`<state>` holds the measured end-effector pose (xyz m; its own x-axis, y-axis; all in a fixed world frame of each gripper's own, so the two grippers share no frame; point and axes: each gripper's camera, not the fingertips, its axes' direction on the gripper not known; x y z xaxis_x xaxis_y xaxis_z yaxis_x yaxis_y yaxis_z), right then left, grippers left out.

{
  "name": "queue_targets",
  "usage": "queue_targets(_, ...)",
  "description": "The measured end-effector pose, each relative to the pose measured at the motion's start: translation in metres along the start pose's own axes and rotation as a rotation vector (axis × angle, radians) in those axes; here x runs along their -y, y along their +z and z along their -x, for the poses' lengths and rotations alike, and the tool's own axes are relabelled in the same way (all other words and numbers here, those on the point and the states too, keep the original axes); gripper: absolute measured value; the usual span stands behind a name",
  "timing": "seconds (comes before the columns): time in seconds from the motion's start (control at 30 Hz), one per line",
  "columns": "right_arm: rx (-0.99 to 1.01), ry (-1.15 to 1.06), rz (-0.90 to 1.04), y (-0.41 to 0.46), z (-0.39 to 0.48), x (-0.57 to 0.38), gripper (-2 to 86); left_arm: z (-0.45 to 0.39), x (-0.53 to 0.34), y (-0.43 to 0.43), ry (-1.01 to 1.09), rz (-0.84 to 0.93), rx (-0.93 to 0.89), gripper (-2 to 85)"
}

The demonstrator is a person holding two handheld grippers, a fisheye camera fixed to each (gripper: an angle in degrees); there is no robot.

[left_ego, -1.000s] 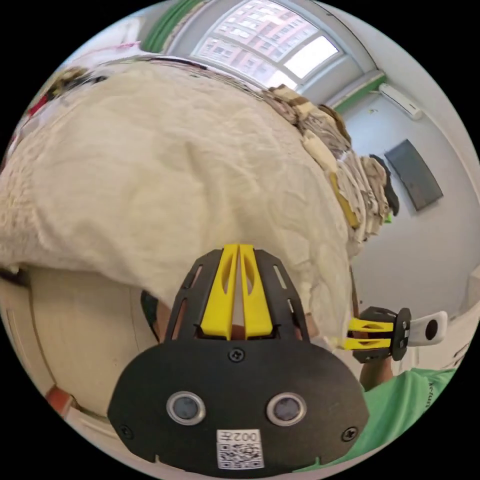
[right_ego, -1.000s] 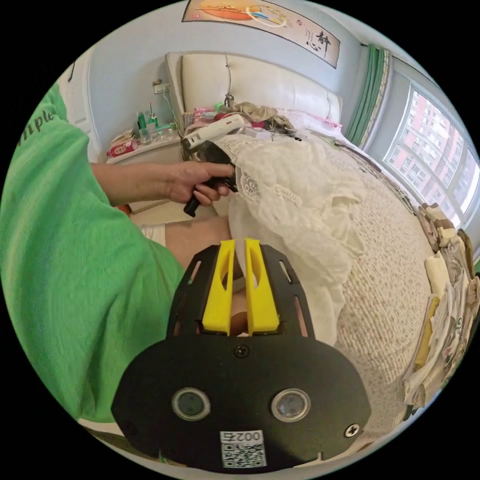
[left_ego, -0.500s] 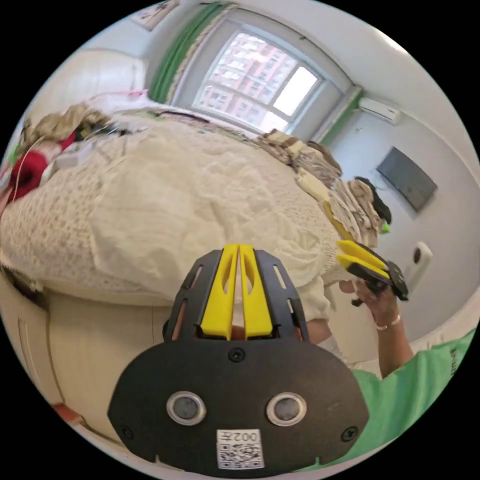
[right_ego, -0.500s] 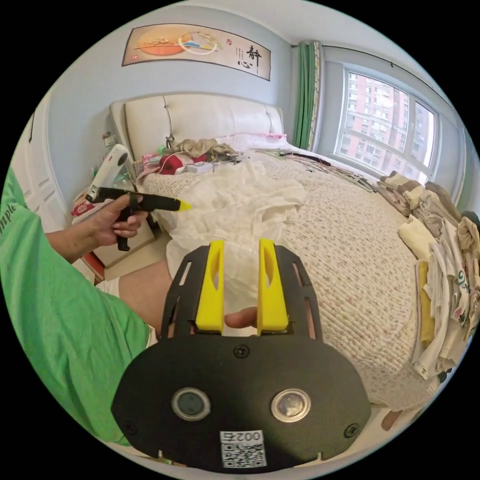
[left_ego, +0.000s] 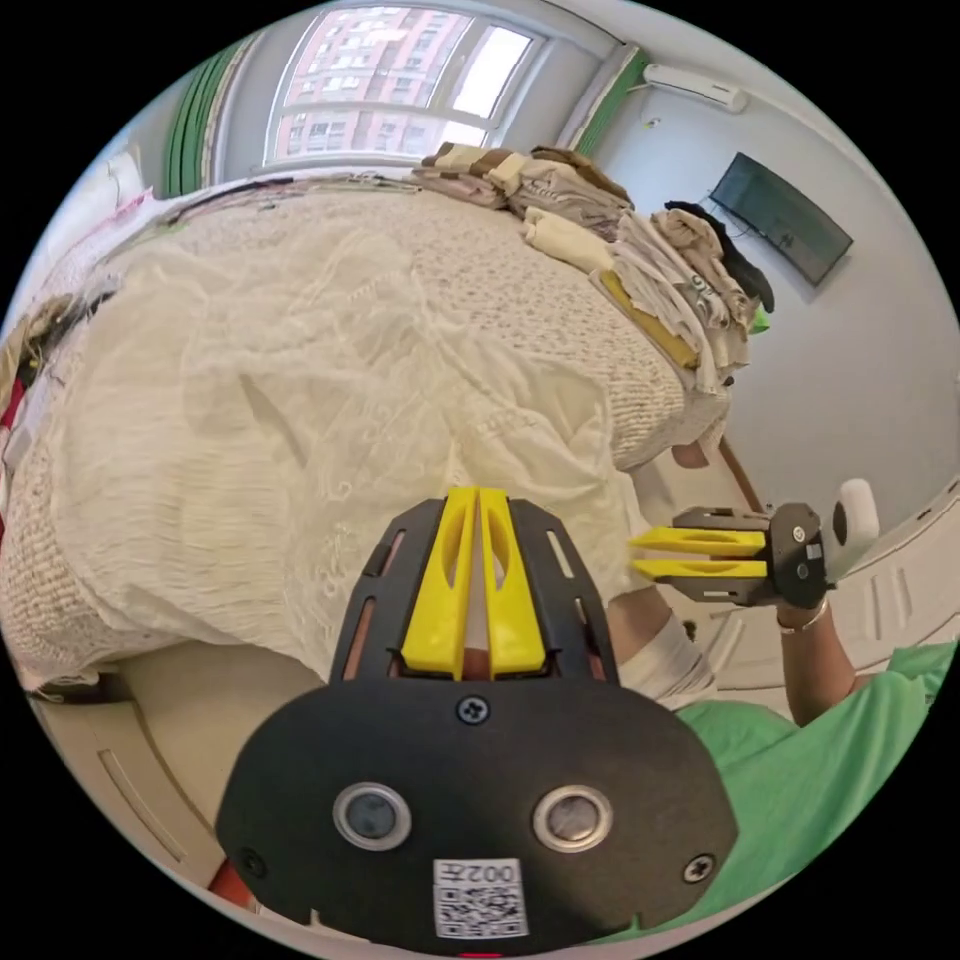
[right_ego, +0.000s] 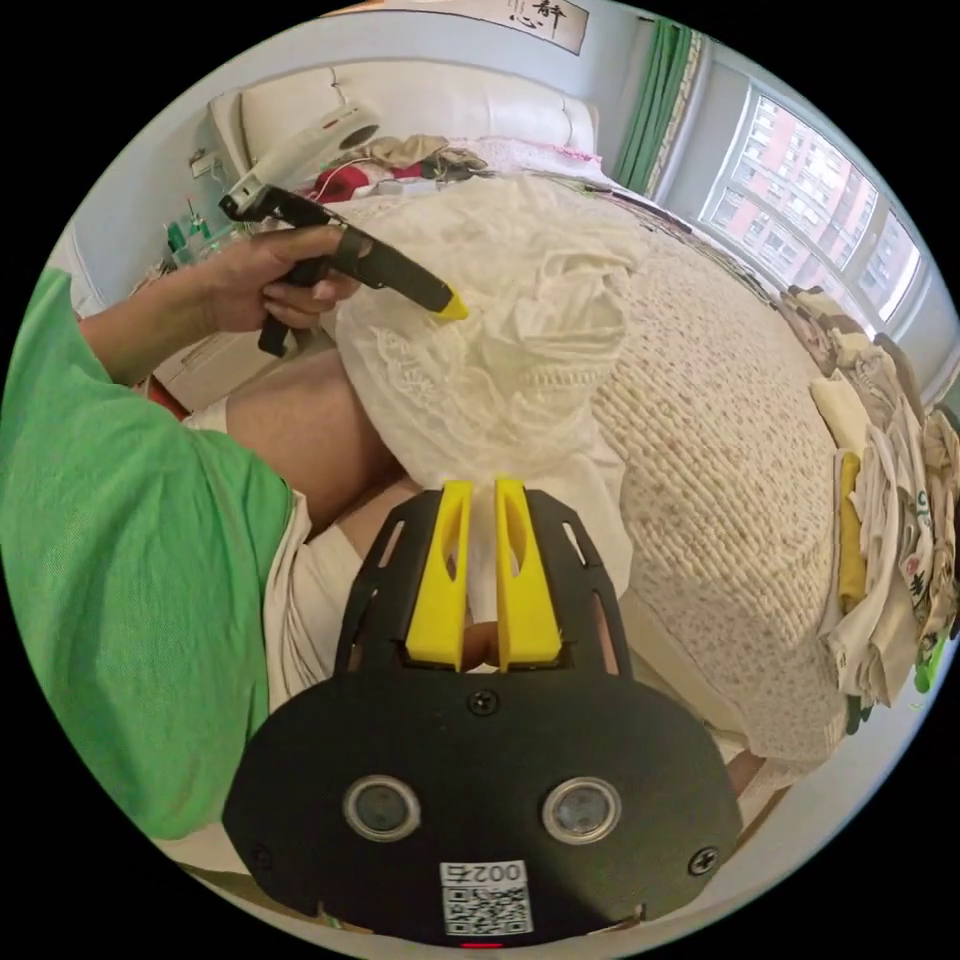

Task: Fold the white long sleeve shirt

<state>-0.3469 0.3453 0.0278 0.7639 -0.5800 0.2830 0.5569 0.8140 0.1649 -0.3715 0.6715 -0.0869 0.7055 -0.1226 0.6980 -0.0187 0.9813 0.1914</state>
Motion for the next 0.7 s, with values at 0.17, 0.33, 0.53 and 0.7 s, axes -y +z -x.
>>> queue_targets(0.17,0.003,0.147,-0.266,-0.05,-0.02,0.015,4.7,0.008,-0.004,-0.001,-0.033,-0.007,-0.007,-0.9)
queue_targets(0.33,-0.024,0.021,-0.276,-0.04,-0.001,0.055,7.4,0.013,-0.008,-0.012,-0.048,-0.036,0.003,-0.9)
queue_targets(0.53,-0.248,-0.085,-0.112,0.011,0.026,0.082,6.6,0.025,-0.022,-0.02,-0.077,-0.04,0.02,-0.9)
queue_targets(0.7,-0.333,-0.092,-0.064,0.016,0.038,0.081,0.0,0.041,-0.031,-0.02,-0.12,-0.018,0.005,-0.9)
